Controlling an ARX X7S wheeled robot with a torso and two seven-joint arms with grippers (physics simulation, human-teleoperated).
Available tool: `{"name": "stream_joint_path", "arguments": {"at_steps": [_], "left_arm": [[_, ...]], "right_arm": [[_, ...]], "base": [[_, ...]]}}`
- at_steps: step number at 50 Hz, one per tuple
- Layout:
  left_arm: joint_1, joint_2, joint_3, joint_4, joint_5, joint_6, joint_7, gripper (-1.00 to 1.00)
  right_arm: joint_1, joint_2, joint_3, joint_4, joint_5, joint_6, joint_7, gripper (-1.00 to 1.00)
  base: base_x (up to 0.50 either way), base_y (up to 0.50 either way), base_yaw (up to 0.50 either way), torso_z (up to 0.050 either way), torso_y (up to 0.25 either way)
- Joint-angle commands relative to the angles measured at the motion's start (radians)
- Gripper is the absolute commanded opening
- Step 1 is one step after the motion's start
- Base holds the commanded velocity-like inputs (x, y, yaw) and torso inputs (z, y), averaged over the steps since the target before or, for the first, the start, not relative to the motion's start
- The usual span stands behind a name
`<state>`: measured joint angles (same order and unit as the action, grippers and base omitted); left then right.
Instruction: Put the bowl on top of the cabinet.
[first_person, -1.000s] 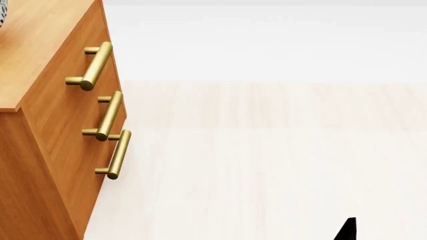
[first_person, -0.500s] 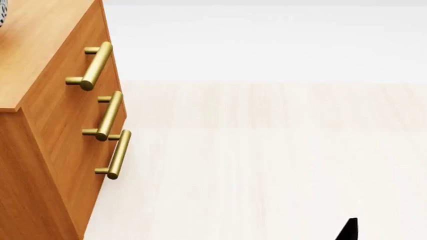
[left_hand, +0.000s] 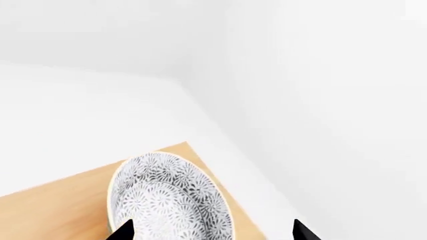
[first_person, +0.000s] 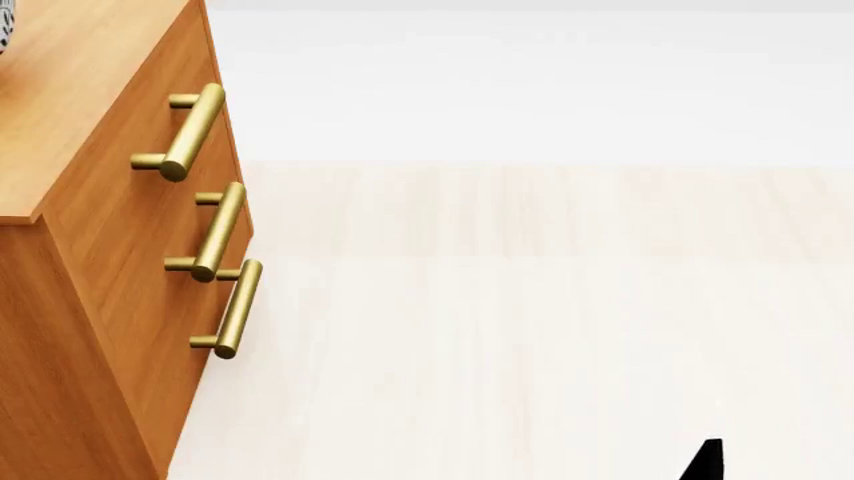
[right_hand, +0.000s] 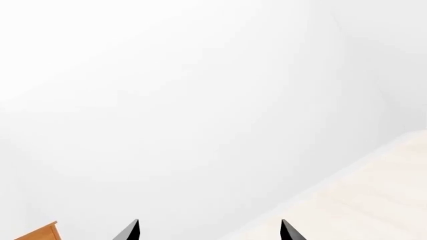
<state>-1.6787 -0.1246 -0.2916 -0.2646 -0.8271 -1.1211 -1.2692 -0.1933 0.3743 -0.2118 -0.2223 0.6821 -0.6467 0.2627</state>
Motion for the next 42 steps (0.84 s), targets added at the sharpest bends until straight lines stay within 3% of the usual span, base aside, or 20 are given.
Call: {"name": "stream_joint_path", "arguments": {"at_steps": [1,12,42], "left_arm": [[-0.025,0.028,0.058,0.031,-0.017,-0.044,0.0,1.0],[-0.088,0.025,0.19,-0.016,0.036,-0.041,0.04,1.0],[-0.16,0.096,0.303,0.129,-0.074,-0.202,-0.053,1.0]], "right_arm": [[-0.002,0.0,-0.001,-0.002,0.0,-0.001,-0.002,1.0],[-0.002,0.004,-0.001,-0.004,0.009,0.001,-0.006,1.0],[-0.037,0.018,0.006,-0.038,0.028,-0.025,-0.031,1.0]], "base": [[0.0,0.0,0.0,0.0,0.0],[0.0,0.0,0.0,0.0,0.0],[0.0,0.0,0.0,0.0,0.0]]}}
